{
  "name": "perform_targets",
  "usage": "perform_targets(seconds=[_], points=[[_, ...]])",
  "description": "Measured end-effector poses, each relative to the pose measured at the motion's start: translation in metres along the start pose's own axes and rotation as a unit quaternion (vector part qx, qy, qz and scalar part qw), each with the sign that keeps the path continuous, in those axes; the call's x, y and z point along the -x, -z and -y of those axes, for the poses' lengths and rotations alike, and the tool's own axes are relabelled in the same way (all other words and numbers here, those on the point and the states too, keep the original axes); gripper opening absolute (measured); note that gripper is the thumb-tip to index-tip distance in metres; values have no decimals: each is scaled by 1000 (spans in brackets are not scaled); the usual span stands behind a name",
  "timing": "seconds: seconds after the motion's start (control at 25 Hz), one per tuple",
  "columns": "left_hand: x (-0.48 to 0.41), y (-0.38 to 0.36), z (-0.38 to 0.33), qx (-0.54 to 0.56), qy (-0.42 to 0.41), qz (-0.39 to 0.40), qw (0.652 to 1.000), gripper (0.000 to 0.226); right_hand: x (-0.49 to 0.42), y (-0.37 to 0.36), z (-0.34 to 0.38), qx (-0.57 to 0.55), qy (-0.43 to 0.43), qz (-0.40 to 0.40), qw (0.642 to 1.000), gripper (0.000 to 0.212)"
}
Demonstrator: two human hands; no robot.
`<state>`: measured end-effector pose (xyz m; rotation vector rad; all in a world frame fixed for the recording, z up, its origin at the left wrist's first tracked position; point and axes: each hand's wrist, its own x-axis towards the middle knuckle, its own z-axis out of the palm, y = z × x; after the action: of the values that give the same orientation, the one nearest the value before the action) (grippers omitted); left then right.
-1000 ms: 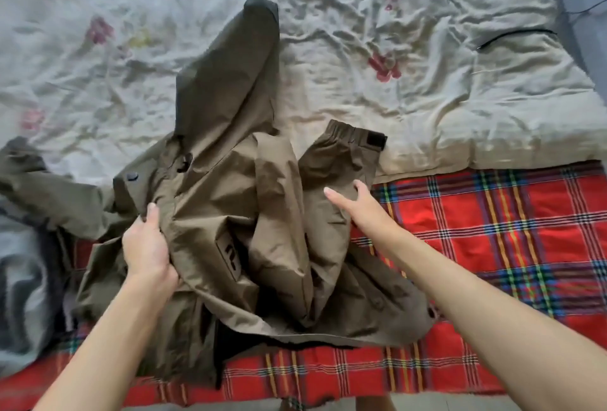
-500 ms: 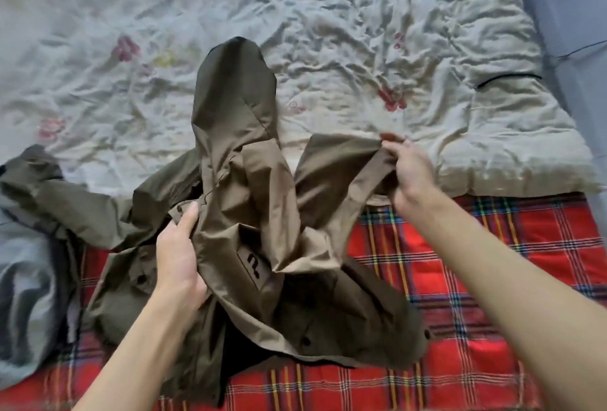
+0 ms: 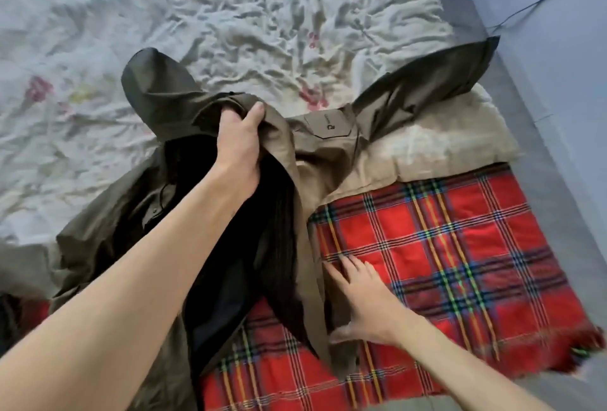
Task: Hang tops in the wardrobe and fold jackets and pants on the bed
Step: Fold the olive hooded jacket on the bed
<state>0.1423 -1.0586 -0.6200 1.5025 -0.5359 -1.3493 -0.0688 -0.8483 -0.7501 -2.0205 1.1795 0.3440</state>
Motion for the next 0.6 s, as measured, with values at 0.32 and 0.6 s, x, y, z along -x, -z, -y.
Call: perform_targets(seconds=[0.32,0.6], points=[[-65,-33,-5,-171,-6,72,983,74,-15,-6,12,-621,-120,-155,759,16],[79,96,139,-576,-203,-29,791,47,4,12,21,-528,-174,-72,828,45]])
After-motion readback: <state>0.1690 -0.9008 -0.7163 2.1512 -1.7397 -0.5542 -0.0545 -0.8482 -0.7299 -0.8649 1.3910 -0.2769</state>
